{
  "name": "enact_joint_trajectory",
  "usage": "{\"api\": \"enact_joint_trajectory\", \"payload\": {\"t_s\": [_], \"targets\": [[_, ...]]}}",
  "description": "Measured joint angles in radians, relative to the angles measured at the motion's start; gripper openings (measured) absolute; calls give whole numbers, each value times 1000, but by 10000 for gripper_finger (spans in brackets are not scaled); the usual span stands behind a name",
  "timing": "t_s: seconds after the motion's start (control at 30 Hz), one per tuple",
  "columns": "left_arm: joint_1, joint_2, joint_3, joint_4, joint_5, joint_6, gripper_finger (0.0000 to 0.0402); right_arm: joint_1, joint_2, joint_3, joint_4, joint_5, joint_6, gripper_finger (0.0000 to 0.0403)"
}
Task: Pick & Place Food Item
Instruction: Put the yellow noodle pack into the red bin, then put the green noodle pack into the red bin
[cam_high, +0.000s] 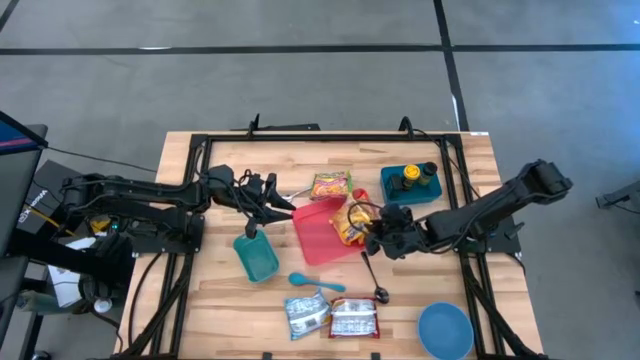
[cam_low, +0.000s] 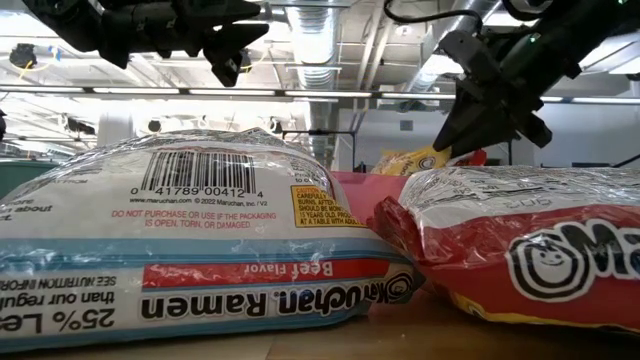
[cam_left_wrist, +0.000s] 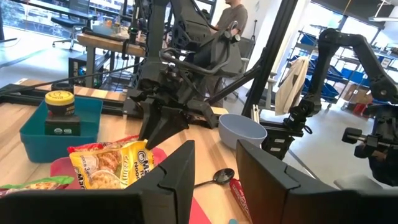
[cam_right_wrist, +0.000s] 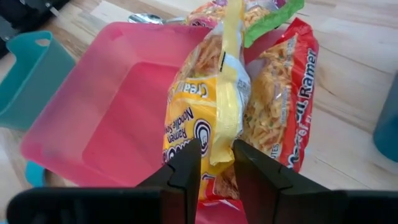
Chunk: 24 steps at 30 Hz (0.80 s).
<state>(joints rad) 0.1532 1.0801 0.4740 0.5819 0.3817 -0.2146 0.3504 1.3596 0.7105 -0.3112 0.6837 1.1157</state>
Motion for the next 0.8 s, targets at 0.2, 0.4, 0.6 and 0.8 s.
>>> {"api": "enact_joint_trajectory", "payload": {"t_s": [0.2,0.4,0.6,0.8], "targets": [[0,0,0,0,0,0,112,0,-61,0,-20,-3,-25,89],[0,0,0,0,0,0,112,0,-120,0,-64,-2,-27,89],[0,0,0,1,-11,0,112,-5,-177,0,-73,53,-80,89],[0,0,0,1,-20,0,112,-86,-232,0,-34,51,-163,89]]}}
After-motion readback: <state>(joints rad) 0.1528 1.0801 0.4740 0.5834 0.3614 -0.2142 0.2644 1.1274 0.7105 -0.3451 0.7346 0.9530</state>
